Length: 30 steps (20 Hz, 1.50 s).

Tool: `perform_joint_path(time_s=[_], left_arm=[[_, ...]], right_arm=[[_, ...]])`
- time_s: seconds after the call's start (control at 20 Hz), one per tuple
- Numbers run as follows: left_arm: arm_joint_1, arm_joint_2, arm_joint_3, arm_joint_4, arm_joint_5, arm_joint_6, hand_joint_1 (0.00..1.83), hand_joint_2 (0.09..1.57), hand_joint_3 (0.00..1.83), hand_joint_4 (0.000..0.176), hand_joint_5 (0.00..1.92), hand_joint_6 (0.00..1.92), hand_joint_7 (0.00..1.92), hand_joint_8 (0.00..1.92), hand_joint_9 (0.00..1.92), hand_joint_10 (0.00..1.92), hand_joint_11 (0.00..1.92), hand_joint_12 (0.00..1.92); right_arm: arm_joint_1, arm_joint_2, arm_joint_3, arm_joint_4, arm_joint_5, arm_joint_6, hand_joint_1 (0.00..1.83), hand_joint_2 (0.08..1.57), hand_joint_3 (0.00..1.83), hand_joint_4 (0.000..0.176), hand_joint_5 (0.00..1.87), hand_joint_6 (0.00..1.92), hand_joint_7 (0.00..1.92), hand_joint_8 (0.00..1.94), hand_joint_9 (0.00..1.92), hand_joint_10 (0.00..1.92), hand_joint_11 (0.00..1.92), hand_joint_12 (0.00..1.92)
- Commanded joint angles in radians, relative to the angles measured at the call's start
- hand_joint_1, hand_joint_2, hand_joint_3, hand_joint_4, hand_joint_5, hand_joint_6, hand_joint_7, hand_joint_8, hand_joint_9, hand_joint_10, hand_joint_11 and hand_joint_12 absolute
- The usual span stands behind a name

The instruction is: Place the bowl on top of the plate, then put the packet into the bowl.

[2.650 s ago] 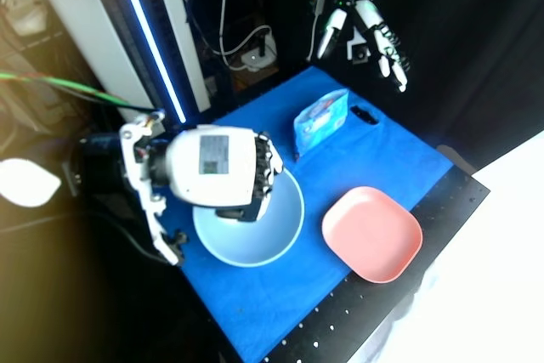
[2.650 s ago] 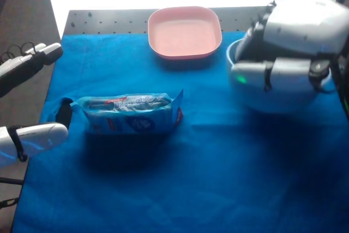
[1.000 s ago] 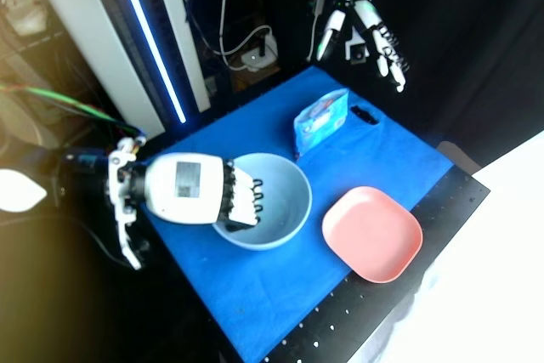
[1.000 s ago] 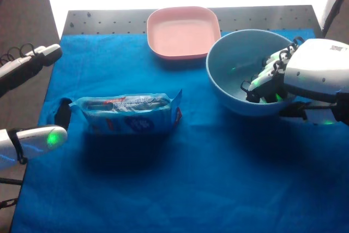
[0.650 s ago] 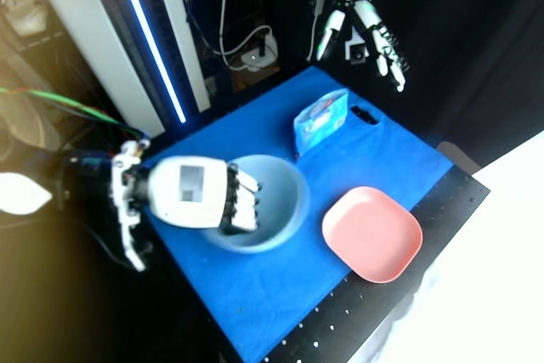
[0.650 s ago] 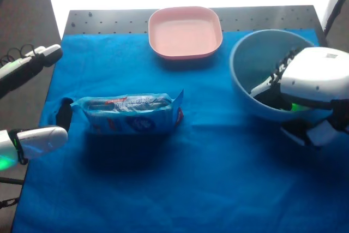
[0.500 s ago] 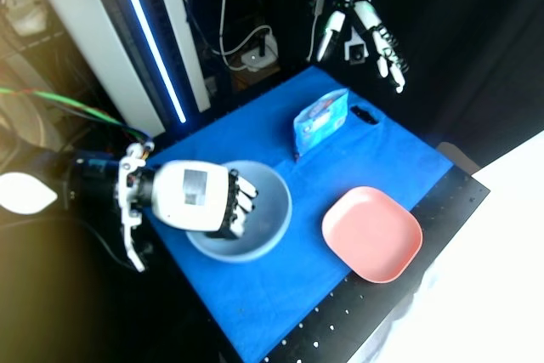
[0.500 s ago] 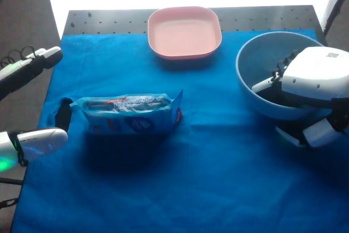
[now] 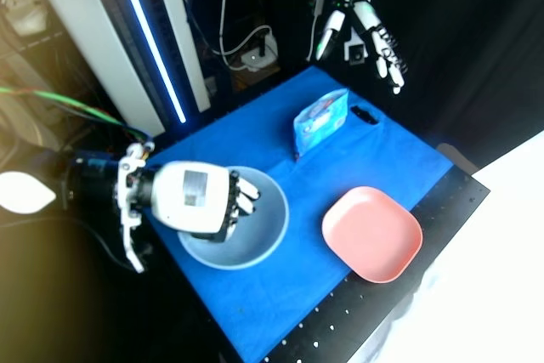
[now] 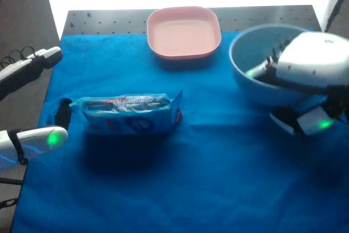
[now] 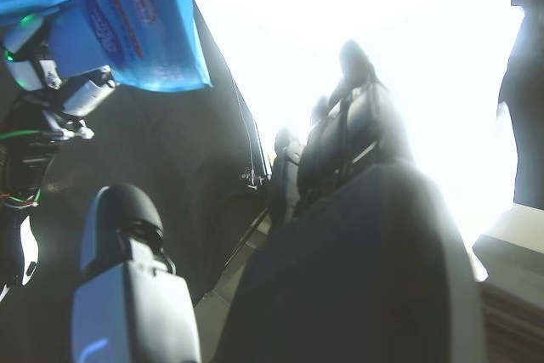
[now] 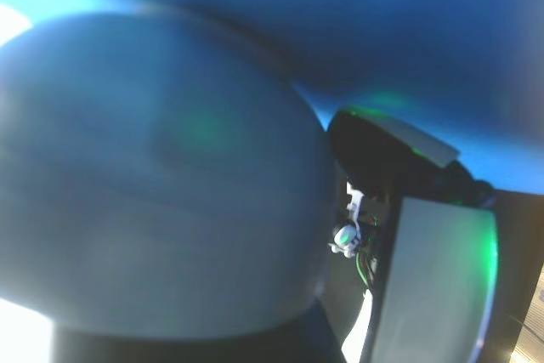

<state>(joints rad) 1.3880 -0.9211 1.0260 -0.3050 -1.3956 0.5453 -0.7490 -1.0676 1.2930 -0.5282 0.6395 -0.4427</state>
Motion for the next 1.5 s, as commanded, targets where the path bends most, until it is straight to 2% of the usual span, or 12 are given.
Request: perform_joint_path(time_s=[0.0, 0.2, 0.25, 0.4, 0.55, 0.7, 0.8, 0.85, 1.05, 1.2, 1.25, 1.45], left_arm=[[-0.006, -0.008, 0.001, -0.006, -0.130, -0.012, 0.59, 0.98, 0.00, 0.116, 0.15, 0.00, 0.05, 0.00, 0.02, 0.00, 0.00, 0.36], [-0.005, -0.012, 0.002, -0.007, -0.130, -0.012, 0.56, 0.98, 0.00, 0.113, 0.14, 0.00, 0.05, 0.00, 0.05, 0.00, 0.00, 0.49], [-0.005, -0.013, 0.003, -0.007, -0.130, -0.012, 0.58, 0.99, 0.00, 0.101, 0.15, 0.00, 0.06, 0.00, 0.04, 0.00, 0.00, 0.47], [-0.005, -0.014, 0.005, -0.007, -0.130, -0.012, 0.53, 0.99, 0.00, 0.104, 0.13, 0.00, 0.05, 0.00, 0.05, 0.00, 0.00, 0.49], [-0.005, -0.015, 0.006, -0.007, -0.130, -0.012, 0.55, 0.99, 0.00, 0.103, 0.14, 0.00, 0.06, 0.00, 0.06, 0.00, 0.00, 0.48], [-0.005, -0.016, 0.008, -0.008, -0.130, -0.013, 0.57, 1.00, 0.00, 0.090, 0.15, 0.00, 0.07, 0.00, 0.06, 0.00, 0.00, 0.42], [-0.005, -0.017, 0.010, -0.008, -0.128, -0.014, 0.57, 0.99, 0.00, 0.116, 0.15, 0.00, 0.06, 0.00, 0.05, 0.00, 0.00, 0.39], [-0.005, -0.017, 0.010, -0.008, -0.127, -0.015, 0.60, 1.00, 0.00, 0.110, 0.15, 0.00, 0.07, 0.00, 0.06, 0.00, 0.00, 0.38], [-0.006, -0.017, 0.012, -0.008, -0.128, -0.019, 0.63, 1.00, 0.00, 0.120, 0.14, 0.00, 0.06, 0.00, 0.05, 0.00, 0.00, 0.33], [-0.006, -0.018, 0.014, -0.007, -0.129, -0.019, 0.64, 1.01, 0.00, 0.125, 0.13, 0.00, 0.04, 0.00, 0.02, 0.00, 0.00, 0.25], [-0.006, -0.018, 0.015, -0.007, -0.129, -0.021, 0.62, 1.00, 0.00, 0.134, 0.13, 0.00, 0.05, 0.00, 0.03, 0.00, 0.00, 0.29], [-0.009, -0.019, 0.022, -0.003, -0.128, -0.027, 0.61, 1.02, 0.00, 0.130, 0.12, 0.00, 0.06, 0.00, 0.03, 0.00, 0.00, 0.16]], right_arm=[[0.023, 0.007, -0.003, 0.034, 0.144, 0.003, 0.97, 0.87, 1.11, 0.000, 0.70, 1.92, 1.29, 1.94, 1.45, 1.92, 1.50, 1.92], [0.064, 0.013, -0.003, 0.034, 0.185, 0.002, 1.23, 1.07, 0.70, 0.000, 1.06, 1.92, 1.34, 1.94, 1.46, 1.92, 1.48, 1.92], [0.071, 0.013, -0.003, 0.034, 0.188, 0.002, 1.02, 0.89, 1.06, 0.000, 0.79, 1.92, 1.32, 1.94, 1.45, 1.92, 1.48, 1.92], [0.093, 0.013, 0.006, 0.035, 0.188, 0.001, 1.13, 0.63, 1.50, 0.000, 0.86, 1.92, 1.11, 1.94, 1.44, 1.92, 1.51, 1.92], [0.114, -0.003, 0.032, 0.040, 0.188, 0.001, 1.18, 0.60, 1.53, 0.000, 0.86, 1.88, 1.07, 1.94, 1.44, 1.92, 1.52, 1.92], [0.133, -0.040, 0.069, 0.048, 0.186, 0.001, 0.95, 0.93, 1.01, 0.000, 0.65, 1.92, 1.27, 1.94, 1.41, 1.92, 1.48, 1.92], [0.141, -0.073, 0.098, 0.055, 0.181, 0.001, 0.96, 0.91, 1.06, 0.000, 0.67, 1.92, 1.27, 1.94, 1.42, 1.92, 1.48, 1.92], [0.150, -0.095, 0.116, 0.055, 0.170, 0.001, 1.13, 0.70, 1.40, 0.000, 0.79, 1.92, 1.08, 1.94, 1.42, 1.92, 1.48, 1.92], [0.195, -0.170, 0.180, 0.053, 0.122, -0.001, 1.37, 1.24, 0.54, 0.000, 1.05, 1.92, 1.36, 1.94, 1.52, 1.92, 1.51, 1.92], [0.236, -0.227, 0.233, 0.051, 0.073, -0.020, 1.59, 1.17, 0.47, 0.000, 1.01, 1.92, 1.30, 1.94, 1.48, 1.92, 1.51, 1.92], [0.251, -0.256, 0.259, 0.051, 0.055, -0.020, 1.03, 1.36, 0.33, 0.000, 1.03, 1.92, 1.32, 1.94, 1.51, 1.92, 1.53, 1.92], [0.281, -0.348, 0.340, 0.051, 0.022, -0.020, 1.30, 1.35, 0.10, 0.000, 1.08, 1.92, 1.30, 1.94, 1.46, 1.92, 1.55, 1.92]])
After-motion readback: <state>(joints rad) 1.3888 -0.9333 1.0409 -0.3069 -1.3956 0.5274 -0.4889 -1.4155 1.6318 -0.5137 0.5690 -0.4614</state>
